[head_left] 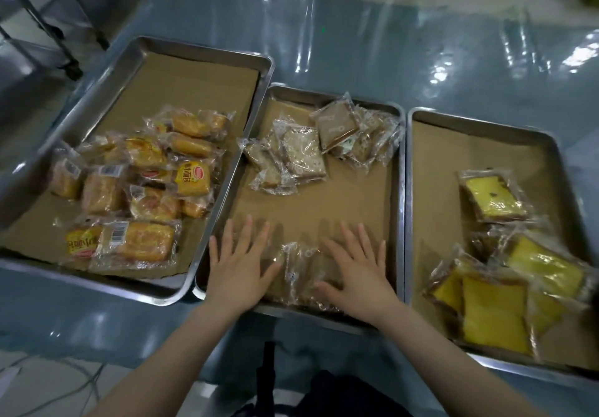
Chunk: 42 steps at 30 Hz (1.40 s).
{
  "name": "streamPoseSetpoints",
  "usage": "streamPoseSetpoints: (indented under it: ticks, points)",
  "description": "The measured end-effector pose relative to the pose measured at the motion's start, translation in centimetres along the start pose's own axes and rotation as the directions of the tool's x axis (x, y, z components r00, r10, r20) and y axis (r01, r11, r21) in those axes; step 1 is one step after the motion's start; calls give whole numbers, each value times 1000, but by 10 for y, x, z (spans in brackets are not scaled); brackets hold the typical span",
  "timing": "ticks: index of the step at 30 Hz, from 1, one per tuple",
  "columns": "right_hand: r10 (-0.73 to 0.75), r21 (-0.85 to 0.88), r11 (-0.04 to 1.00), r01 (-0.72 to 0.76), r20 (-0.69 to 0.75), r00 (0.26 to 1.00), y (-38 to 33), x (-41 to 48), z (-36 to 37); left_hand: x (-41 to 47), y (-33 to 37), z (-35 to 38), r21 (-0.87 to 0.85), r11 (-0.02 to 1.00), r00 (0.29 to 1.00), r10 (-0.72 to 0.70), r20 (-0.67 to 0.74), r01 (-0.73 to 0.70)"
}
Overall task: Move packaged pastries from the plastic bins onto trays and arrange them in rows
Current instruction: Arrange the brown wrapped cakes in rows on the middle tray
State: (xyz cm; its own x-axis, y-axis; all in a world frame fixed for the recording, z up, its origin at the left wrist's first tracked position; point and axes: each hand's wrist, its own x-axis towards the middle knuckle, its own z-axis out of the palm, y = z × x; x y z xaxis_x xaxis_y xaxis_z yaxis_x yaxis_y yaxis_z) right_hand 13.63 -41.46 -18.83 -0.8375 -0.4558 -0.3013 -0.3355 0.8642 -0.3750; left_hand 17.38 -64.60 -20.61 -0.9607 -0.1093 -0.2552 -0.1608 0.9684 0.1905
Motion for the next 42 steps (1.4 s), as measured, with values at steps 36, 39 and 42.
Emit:
streamPoseSetpoints:
  ticks: [36,39,42]
  points:
    - [-93,-175,983,63,-167,982,20,65,-27,73,11,-35,35,948,947,318,-55,-316]
    - [-34,-227,974,18,-67,997,25,69,-20,84,0,-24,102,943,943,303,137,-317]
    - [59,-246,966,-84,-107,992,19,67,-17,94,-5,-23,117,910,904,367,219,-397]
